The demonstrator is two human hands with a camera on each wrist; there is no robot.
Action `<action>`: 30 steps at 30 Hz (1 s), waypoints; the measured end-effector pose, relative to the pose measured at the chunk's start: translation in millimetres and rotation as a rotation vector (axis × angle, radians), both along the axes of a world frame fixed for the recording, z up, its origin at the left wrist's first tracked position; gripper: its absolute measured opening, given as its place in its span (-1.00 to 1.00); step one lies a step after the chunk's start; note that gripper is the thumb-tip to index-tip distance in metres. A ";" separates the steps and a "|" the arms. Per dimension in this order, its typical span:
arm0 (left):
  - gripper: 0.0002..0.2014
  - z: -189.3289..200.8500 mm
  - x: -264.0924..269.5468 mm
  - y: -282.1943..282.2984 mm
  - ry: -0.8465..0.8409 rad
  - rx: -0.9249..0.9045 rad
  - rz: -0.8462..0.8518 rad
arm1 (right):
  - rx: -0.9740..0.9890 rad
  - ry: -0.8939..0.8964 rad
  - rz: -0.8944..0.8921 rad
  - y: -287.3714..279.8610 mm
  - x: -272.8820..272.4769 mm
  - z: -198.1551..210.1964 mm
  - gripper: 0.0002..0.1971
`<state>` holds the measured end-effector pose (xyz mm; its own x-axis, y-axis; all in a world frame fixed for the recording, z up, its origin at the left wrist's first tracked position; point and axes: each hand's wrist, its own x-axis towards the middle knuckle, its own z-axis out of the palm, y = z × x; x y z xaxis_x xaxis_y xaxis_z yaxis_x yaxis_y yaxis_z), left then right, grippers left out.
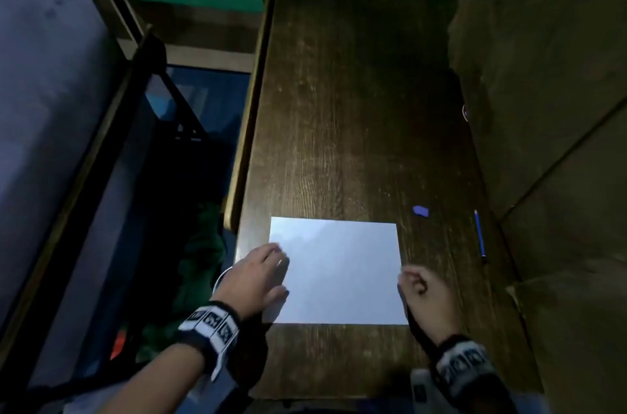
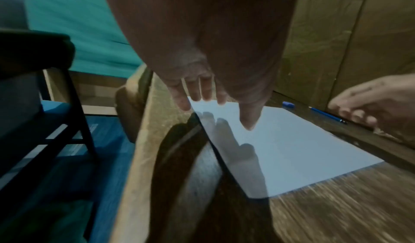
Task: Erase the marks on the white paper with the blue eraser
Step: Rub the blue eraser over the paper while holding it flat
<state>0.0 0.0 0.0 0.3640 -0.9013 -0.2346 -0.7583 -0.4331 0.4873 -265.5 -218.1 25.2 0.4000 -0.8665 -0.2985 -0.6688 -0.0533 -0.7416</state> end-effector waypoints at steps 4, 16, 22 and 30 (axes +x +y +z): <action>0.07 -19.7 -3.6 -21.0 0.018 0.147 -0.029 | -0.194 0.065 -0.040 -58.2 26.5 -12.1 -0.69; 0.15 -20.0 -7.2 -24.6 -0.047 0.245 0.018 | -0.368 0.249 0.093 -134.9 48.4 -50.9 -0.70; 0.21 -17.8 -18.5 -34.0 -0.112 0.312 0.037 | -0.322 0.067 0.053 -126.9 63.6 -45.7 -0.69; -0.06 -10.5 -29.9 -53.0 -0.102 0.274 0.031 | 0.013 -0.034 0.586 -24.2 102.0 -47.2 -0.77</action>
<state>-29.9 -53.0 -10.5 0.4250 -0.7973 -0.4285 -0.7815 -0.5621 0.2708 -163.5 -242.4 -22.0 0.8207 -0.4943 -0.2865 -0.5065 -0.3975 -0.7651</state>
